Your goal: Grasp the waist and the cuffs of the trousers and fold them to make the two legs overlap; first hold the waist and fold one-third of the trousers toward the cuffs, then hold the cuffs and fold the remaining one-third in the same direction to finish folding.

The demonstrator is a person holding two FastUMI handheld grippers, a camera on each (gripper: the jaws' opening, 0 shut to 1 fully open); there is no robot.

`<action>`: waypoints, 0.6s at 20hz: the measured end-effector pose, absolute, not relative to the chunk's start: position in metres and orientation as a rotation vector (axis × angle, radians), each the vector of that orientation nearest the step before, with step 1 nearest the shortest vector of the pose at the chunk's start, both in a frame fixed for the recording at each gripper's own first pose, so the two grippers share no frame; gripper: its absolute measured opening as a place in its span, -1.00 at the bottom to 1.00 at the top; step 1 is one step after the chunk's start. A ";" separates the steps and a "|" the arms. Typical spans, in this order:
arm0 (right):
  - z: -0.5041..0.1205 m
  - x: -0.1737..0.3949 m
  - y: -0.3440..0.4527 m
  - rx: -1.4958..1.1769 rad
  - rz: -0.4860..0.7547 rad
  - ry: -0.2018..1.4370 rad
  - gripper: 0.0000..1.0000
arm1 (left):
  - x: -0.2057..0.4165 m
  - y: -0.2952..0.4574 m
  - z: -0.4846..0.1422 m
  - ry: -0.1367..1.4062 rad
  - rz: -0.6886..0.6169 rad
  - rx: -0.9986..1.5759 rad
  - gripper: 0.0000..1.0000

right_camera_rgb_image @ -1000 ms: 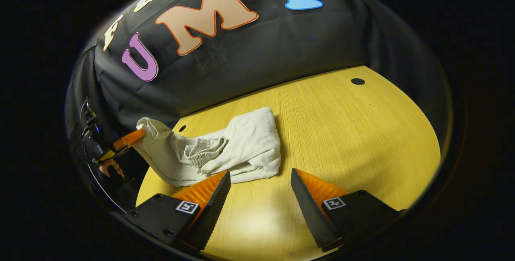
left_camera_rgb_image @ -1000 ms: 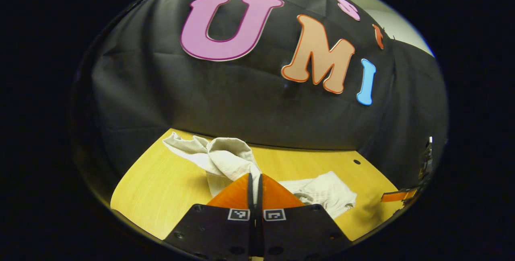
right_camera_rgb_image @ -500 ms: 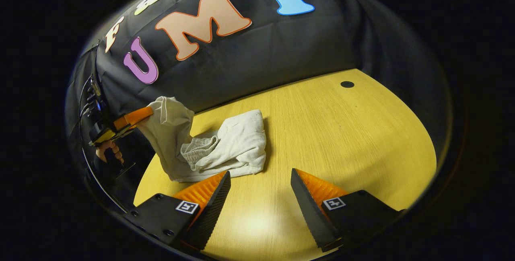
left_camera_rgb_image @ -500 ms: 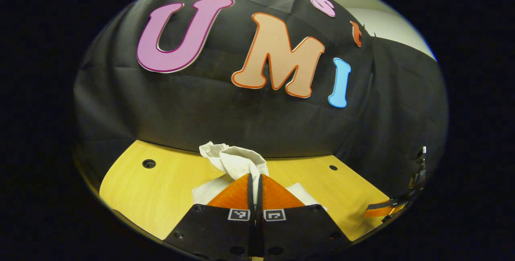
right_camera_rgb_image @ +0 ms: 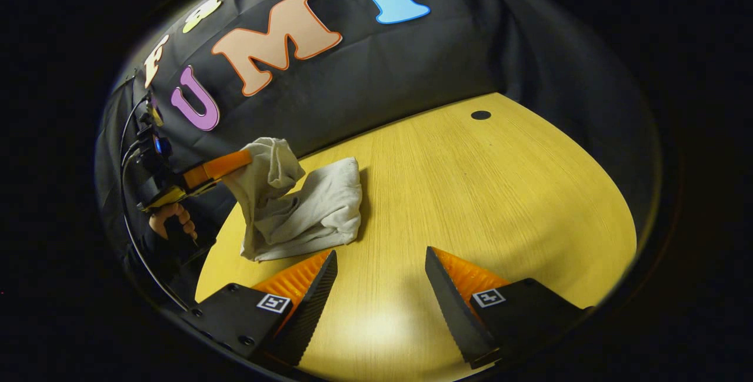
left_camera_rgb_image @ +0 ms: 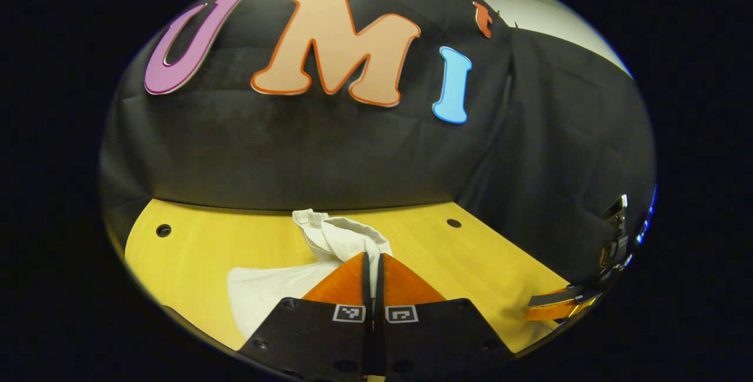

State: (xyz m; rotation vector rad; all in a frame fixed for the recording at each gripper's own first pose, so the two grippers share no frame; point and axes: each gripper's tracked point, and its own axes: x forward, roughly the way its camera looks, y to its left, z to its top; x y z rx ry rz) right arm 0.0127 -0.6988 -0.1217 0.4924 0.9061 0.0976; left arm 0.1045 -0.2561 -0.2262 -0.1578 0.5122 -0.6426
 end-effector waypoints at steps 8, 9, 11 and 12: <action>-0.119 0.006 -0.710 0.489 0.129 0.902 0.92 | 0.057 -0.280 -0.305 0.634 -0.640 -0.016 -0.92; -0.120 0.006 -0.708 0.486 0.142 0.901 0.92 | 0.051 -0.281 -0.311 0.647 -0.643 -0.024 -0.95; -0.117 0.009 -0.703 0.481 0.174 0.905 0.93 | 0.038 -0.280 -0.303 0.634 -0.637 -0.045 0.02; -0.113 0.012 -0.698 0.483 0.194 0.903 0.92 | 0.036 -0.274 -0.292 0.609 -0.618 -0.044 0.51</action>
